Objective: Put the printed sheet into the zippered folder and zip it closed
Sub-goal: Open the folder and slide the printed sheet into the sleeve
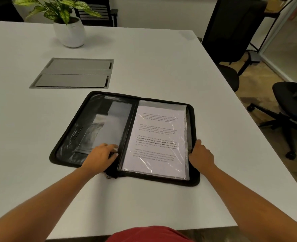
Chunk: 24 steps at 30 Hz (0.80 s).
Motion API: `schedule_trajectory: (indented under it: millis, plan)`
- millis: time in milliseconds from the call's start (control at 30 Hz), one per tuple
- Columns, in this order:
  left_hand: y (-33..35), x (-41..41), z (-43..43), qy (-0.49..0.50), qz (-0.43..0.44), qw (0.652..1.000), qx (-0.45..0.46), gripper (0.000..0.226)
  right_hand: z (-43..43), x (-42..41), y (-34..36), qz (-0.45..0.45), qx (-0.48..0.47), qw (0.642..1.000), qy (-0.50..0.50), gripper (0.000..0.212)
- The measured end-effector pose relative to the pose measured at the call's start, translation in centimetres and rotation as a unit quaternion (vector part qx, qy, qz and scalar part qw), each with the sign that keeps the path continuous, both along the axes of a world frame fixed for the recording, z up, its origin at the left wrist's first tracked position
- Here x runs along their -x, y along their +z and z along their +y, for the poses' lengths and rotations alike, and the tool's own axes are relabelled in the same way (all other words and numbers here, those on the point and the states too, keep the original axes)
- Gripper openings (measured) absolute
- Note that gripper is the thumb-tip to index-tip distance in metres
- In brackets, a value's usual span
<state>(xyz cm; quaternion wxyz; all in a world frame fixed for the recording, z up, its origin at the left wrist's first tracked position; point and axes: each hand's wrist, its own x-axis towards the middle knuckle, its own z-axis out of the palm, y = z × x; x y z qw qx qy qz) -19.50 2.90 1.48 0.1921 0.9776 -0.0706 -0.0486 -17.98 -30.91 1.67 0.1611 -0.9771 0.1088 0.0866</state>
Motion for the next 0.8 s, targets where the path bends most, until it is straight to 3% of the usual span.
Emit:
schedule_trajectory:
  millis: [100, 167, 300, 500, 800]
  plan:
    - [-0.4, -1.0, 0.9, 0.02, 0.008, 0.999, -0.048, 0.046, 0.3, 0.5, 0.1, 0.132, 0.03, 0.99, -0.035, 0.015]
    - [-0.8, -1.6, 1.6, 0.062, 0.067, 0.991, -0.094, 0.062, 0.5, 0.6, 0.2, 0.2, 0.056, 0.978, -0.026, 0.017]
    - [-1.7, -1.7, 3.2, 0.122, 0.168, 0.974, -0.091, 0.073, 0.9, 0.5, 0.3, 0.249, 0.022, 0.967, -0.057, 0.021]
    - [-2.0, -0.2, 2.9, 0.15, 0.166, 0.972, -0.069, 0.074, 0.3, -0.1, -0.2, 0.125, -0.016, 0.99, -0.063, 0.012]
    - [-2.5, 2.7, 2.2, 0.192, 0.124, 0.972, -0.049, 0.071, -0.4, -0.2, -0.9, 0.013, -0.023, 0.999, -0.043, 0.018]
